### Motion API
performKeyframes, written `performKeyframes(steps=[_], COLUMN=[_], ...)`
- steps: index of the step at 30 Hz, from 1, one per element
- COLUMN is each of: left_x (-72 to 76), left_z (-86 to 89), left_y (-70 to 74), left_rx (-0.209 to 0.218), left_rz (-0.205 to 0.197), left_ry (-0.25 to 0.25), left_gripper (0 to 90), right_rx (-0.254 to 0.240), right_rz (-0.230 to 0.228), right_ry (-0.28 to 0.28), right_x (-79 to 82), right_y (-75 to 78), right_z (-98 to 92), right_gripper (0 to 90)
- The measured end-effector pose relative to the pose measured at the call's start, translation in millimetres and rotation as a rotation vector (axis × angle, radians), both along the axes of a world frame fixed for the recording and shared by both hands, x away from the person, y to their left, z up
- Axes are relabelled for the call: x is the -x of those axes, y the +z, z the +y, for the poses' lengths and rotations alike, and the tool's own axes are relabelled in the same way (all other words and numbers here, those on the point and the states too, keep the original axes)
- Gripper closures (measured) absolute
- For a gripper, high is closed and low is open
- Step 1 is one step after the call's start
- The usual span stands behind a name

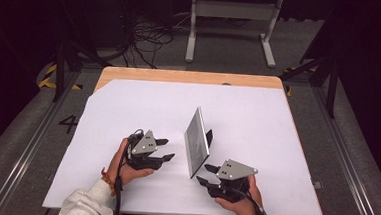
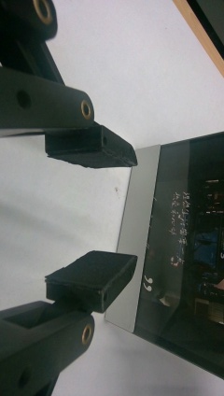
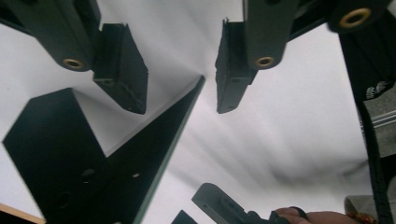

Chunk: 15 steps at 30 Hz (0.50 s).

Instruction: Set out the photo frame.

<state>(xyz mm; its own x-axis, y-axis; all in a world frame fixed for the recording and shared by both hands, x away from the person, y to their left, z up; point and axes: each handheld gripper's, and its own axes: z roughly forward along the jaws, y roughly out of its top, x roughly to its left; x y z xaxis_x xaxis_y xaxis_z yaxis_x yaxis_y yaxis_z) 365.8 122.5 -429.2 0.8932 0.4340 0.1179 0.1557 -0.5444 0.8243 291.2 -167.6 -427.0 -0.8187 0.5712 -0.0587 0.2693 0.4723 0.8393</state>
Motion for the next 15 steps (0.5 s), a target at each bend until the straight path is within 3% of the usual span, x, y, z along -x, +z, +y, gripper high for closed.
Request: performKeyframes(steps=[15], left_x=[-1.3], left_z=[-3.3], left_y=[-2.9], left_rx=[-0.013], left_rz=[0.013], left_ry=[0.024], left_gripper=[31.2], right_rx=[-0.032], right_rz=[-0.037], right_ry=[-0.071], right_x=[-12.6], right_y=[2.8], right_z=[16.4], right_gripper=[52.6])
